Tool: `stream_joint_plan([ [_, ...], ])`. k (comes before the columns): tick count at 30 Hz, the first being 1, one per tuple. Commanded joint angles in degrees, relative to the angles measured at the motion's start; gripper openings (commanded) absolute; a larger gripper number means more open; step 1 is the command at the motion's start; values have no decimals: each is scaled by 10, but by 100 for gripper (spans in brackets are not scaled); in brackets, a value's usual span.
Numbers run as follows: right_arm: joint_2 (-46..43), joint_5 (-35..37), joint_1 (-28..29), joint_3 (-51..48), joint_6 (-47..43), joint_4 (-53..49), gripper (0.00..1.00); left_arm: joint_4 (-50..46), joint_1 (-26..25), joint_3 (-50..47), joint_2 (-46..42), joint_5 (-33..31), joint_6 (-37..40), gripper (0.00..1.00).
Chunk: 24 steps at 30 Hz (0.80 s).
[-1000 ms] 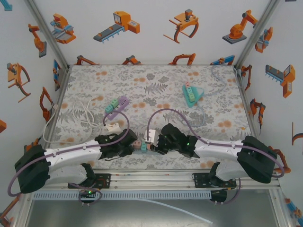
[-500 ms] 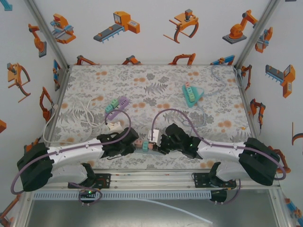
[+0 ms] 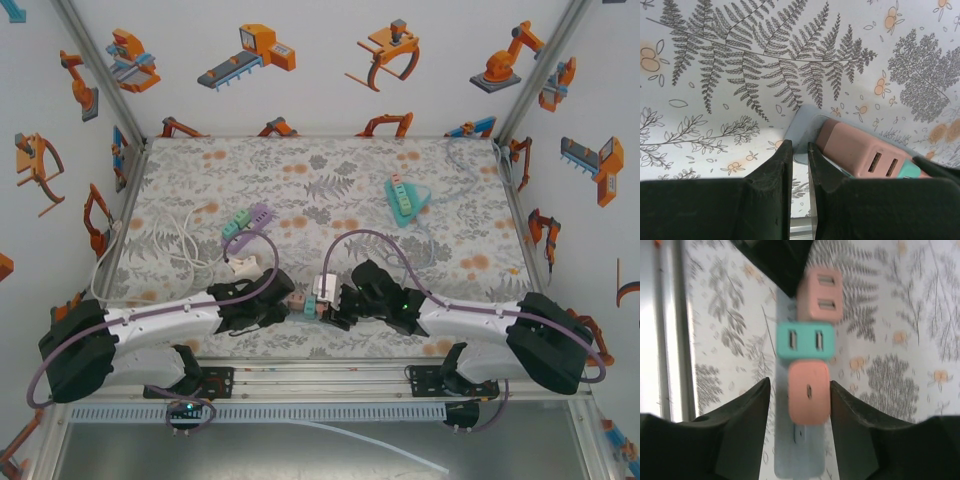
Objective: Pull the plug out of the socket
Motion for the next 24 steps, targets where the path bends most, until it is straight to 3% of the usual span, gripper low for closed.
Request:
stream_joint_plan([
  [1,2,-23,5,49,-33,-2,51,-14,-8,-106,171,62,21,19],
  [9,27,9,5,64,-54,-56,50,-23,-8,-99,172,58,24,19],
  [19,-40,105,5,84,-15,-193,54,-31,-12,-99,160,52,23,19],
  [24,-5,115,5,101,9,-209,47,-31,-14,-93,163,51,27,18],
])
